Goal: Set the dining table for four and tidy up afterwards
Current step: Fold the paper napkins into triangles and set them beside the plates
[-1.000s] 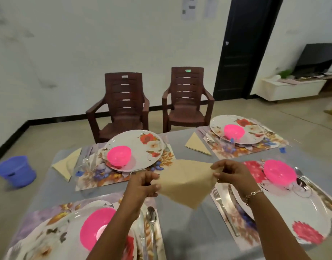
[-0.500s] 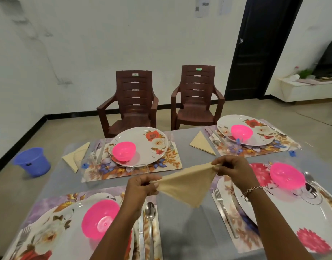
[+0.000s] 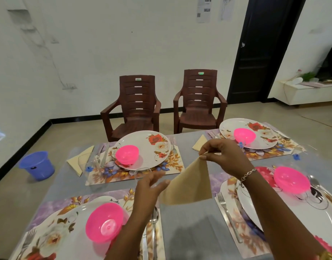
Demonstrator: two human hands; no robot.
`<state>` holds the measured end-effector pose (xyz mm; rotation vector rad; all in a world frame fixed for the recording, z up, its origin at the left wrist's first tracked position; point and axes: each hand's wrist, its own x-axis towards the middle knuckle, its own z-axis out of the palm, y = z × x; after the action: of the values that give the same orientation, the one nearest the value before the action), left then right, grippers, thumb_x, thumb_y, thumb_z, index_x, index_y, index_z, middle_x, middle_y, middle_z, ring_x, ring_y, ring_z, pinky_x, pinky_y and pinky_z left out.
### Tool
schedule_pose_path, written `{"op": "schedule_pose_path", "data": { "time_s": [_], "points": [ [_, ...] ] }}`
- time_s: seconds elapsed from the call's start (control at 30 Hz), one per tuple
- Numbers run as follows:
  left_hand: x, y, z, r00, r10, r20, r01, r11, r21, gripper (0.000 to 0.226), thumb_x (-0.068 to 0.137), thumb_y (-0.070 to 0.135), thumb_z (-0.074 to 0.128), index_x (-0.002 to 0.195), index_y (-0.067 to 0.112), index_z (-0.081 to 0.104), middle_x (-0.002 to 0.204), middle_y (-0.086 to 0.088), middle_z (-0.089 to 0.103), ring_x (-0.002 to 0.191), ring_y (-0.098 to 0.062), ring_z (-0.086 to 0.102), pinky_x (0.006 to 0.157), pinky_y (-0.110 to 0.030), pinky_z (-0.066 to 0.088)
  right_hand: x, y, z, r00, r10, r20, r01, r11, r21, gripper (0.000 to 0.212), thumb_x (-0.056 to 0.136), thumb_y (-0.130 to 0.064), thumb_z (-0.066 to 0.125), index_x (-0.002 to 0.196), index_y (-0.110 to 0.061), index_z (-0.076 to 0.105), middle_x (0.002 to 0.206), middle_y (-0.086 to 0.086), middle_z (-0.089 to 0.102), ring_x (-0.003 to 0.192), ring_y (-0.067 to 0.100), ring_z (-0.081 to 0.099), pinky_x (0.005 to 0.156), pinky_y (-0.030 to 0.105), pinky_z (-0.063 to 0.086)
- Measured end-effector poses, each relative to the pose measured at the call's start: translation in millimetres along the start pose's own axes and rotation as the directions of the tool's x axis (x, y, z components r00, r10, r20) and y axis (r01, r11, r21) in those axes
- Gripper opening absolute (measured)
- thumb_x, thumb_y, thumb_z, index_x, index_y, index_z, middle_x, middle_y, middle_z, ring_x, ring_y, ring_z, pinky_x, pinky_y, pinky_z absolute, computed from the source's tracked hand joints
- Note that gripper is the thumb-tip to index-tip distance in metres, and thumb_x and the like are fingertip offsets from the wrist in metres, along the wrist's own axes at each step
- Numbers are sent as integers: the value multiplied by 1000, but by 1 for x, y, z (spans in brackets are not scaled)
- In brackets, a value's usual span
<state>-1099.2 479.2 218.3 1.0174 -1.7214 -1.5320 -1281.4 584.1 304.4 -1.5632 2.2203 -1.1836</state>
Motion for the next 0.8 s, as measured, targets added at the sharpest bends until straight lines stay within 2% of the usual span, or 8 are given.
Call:
{"op": "schedule_pose_path", "data": {
  "time_s": [0.07,0.13,0.3,0.43,0.53,0.63,0.7,0.8],
  "points": [
    [-1,19,9,992,119,48,-120,992,26,28,80,14,71,107,18,66,111,1,67,105,-12,60,92,-31,48,4,-11,1,999,-36,38,39,997,-65,6,81,-7,67,85,-9,70,75,-12,58,73,-1,54,65,0,40],
    [-1,32,19,979,189,82,-194,979,64,33,79,17,72,112,16,66,114,3,67,106,-10,60,91,-29,48,5,-20,3,995,-64,81,72,993,-98,8,82,-7,66,88,-7,70,80,-7,59,75,5,54,67,4,40],
    [-7,43,32,962,245,116,-254,965,63,18,85,15,65,103,13,71,97,2,70,89,-10,62,72,-17,44,4,-32,8,986,-83,146,95,992,-80,7,83,-8,64,86,-13,68,78,-9,56,74,3,53,69,6,41],
    [-11,41,31,977,195,85,-194,981,-25,12,87,12,62,91,16,72,84,3,70,80,-12,61,69,-21,44,2,-29,11,984,-56,167,39,993,108,16,81,-7,67,90,-20,62,85,-9,61,84,9,60,76,15,50],
    [-13,41,28,986,153,74,-144,983,-112,10,86,13,63,89,16,72,83,0,70,81,-17,63,72,-28,48,-3,-23,17,981,12,192,-60,967,246,28,80,-8,68,105,-17,59,97,-2,63,95,14,62,85,23,52],
    [-14,43,27,992,114,62,-103,981,-166,8,85,17,64,88,17,71,79,7,71,84,-18,65,78,-35,51,-8,-21,25,977,47,210,-123,922,366,27,79,-9,68,103,-17,60,97,0,65,97,18,64,85,25,53],
    [-15,43,26,994,97,40,-88,980,-180,7,85,18,64,86,21,71,76,12,71,84,-17,66,81,-38,52,-11,-20,31,985,57,165,-123,897,426,24,79,-9,69,101,-17,61,97,3,67,96,21,65,84,28,55],
    [-16,43,26,997,81,0,-79,975,-209,7,86,17,63,86,21,70,83,3,71,88,-23,66,84,-41,53,-13,-19,39,997,78,18,-78,901,428,16,79,-11,69,93,-15,63,91,7,67,92,25,64,85,36,55]
  ]
}}
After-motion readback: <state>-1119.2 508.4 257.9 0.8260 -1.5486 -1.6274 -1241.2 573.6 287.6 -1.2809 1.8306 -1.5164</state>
